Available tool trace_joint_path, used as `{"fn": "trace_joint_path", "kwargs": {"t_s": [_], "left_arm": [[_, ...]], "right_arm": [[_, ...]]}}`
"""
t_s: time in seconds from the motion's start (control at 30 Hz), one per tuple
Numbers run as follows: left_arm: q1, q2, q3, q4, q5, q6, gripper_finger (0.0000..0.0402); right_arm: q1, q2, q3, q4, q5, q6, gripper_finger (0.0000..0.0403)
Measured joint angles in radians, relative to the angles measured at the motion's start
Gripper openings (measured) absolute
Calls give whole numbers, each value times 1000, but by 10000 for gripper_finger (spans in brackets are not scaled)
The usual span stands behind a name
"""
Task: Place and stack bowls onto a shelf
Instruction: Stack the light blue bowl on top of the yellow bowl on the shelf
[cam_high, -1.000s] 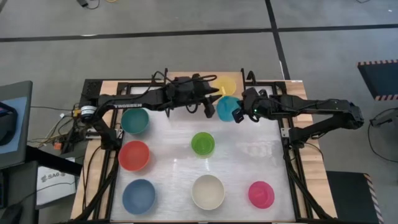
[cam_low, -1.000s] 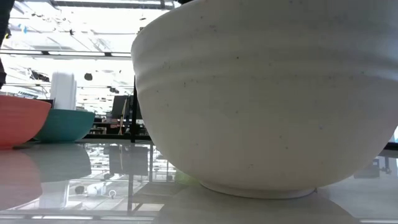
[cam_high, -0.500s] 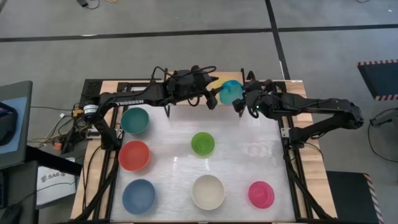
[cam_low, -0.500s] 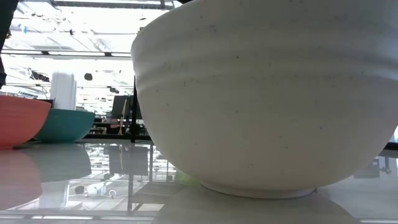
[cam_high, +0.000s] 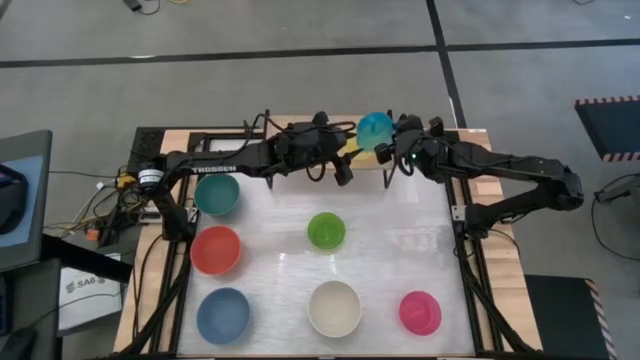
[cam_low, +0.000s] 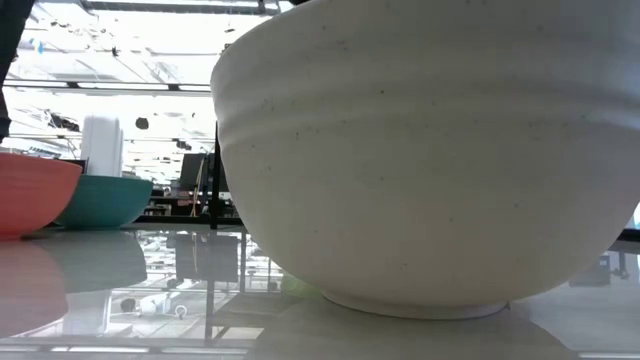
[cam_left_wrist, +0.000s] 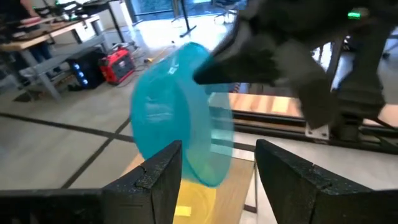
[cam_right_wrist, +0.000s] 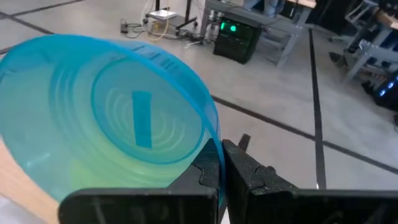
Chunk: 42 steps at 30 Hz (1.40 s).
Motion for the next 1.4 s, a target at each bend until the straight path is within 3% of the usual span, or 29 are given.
{"fn": "trace_joint_path", "kwargs": {"t_s": [0.1, 0.23, 0.4, 0.6, 0.73, 0.97, 1.4], "left_arm": [[1, 0, 0, 2, -11, 1, 190], [4, 0, 0, 18, -114, 5, 190], [24, 0, 0, 45, -40, 42, 190], [25, 0, 0, 48, -57, 79, 183], [28, 0, 0, 50, -100, 82, 144], [37, -2, 0, 53, -125, 70, 18], [87, -2, 0, 45, -105, -31, 0]], "right_arm": [[-9, 2, 0, -4, -15, 18, 27], [1, 2, 0, -4, -26, 13, 27], [34, 6, 0, 26, -33, -32, 27], [32, 6, 0, 66, -32, -54, 27], [24, 6, -1, 88, -48, -92, 28], [23, 6, -2, 111, -91, -147, 36], [10, 5, -2, 139, -168, -159, 87]]}}
